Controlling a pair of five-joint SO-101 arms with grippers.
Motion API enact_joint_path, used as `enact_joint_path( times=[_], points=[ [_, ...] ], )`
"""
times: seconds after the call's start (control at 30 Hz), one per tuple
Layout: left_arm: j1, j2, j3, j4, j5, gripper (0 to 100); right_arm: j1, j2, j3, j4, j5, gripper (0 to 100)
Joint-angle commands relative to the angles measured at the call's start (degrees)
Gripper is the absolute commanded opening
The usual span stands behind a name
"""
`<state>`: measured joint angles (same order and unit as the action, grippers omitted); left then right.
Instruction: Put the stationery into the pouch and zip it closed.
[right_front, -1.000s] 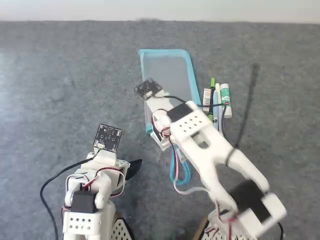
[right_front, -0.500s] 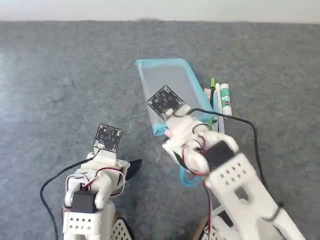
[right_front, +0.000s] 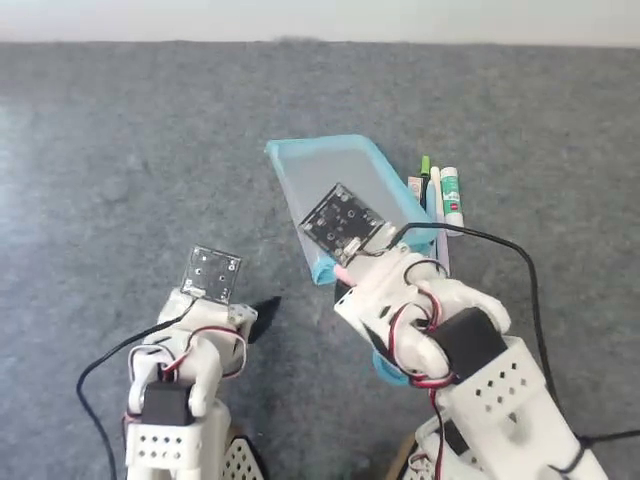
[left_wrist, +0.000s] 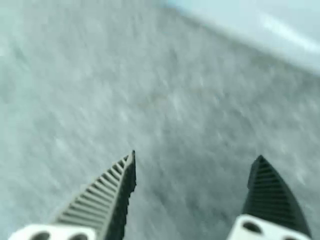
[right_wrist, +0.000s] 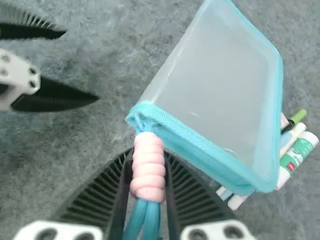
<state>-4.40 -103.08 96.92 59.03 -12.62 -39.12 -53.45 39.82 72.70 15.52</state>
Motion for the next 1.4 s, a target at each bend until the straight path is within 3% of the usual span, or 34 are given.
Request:
enact_joint_path(
  times=[0.0,0.23,0.43,0.67,0.8,1.1,1.37],
  points=[
    [-2.55,-1.32,-6.2,-6.68,-3.25,34,-2.24,-0.22,-4.66,-1.1,-0.62,0.6],
    [-2.81,-0.09,-25.71,-0.88,10.02,34,-2.15,6.99,-12.13,-0.84,-0.88,0.6],
    [-2.64,15.74,-31.34,-3.25,12.4,34,-2.07,11.65,-17.85,0.13,-0.88,0.6],
    [1.76,20.57,-42.68,11.6,12.13,34,-1.98,13.49,-19.87,-0.04,-0.97,0.6],
    [2.29,16.44,-38.73,11.43,8.35,34,-1.98,14.02,-21.8,0.22,-0.97,0.6],
    [5.8,13.89,-35.21,10.46,7.3,34,1.01,14.02,-22.95,0.22,-0.97,0.6],
    [6.07,20.57,-31.08,1.67,7.56,34,1.01,14.02,-22.59,0.4,-1.49,0.6]
  ],
)
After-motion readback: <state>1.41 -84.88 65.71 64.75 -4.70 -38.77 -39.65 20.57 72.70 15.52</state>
